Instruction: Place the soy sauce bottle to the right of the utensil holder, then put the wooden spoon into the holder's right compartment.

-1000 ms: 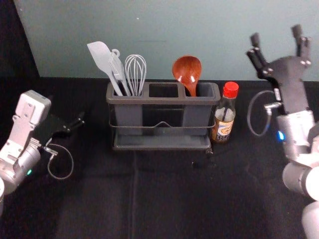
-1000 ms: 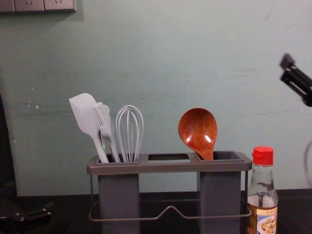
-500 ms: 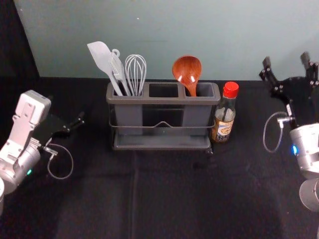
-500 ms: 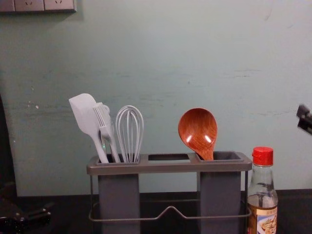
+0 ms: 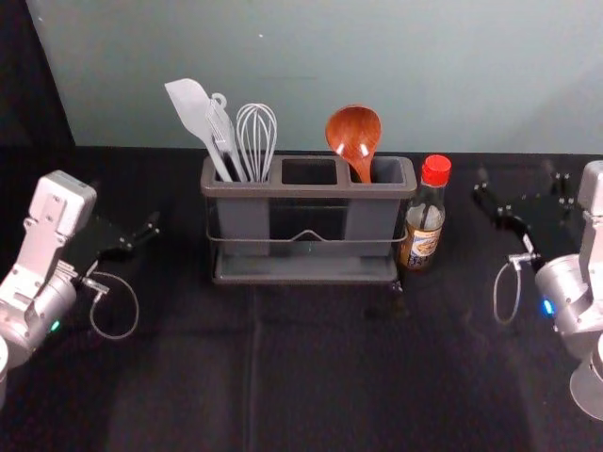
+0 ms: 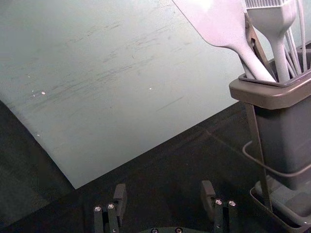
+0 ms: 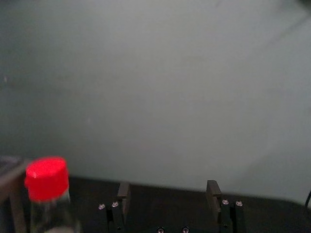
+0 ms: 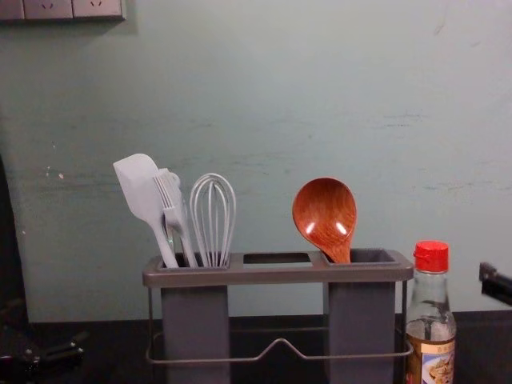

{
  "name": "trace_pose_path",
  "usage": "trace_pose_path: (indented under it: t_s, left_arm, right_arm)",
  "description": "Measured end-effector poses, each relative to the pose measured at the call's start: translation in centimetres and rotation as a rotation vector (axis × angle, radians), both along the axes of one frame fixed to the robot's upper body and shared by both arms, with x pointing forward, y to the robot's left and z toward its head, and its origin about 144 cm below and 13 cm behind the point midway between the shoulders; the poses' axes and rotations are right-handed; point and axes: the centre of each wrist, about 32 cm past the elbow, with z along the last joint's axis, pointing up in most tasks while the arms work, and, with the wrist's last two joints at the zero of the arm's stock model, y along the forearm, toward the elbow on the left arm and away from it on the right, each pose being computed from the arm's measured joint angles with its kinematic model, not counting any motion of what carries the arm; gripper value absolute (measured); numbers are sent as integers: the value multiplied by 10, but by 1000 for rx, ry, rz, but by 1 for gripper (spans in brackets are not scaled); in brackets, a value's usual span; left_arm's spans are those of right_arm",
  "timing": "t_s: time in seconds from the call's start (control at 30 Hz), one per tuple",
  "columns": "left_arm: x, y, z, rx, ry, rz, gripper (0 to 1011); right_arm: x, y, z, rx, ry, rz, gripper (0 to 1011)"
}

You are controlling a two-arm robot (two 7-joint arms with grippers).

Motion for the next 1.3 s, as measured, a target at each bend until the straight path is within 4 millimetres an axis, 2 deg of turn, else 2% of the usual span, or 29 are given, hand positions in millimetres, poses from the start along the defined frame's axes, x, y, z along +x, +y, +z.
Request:
trace_pose_path:
  t_s: [0.33,1.3]
  left_arm:
    - [0,0,0,0,0,0,1005]
    - [0,0,0,0,0,0,1005]
  right_arm:
    - [-3,1,-3,-15,128,-10,1003]
    - [-3,1,-4,-15,131,-13,1003]
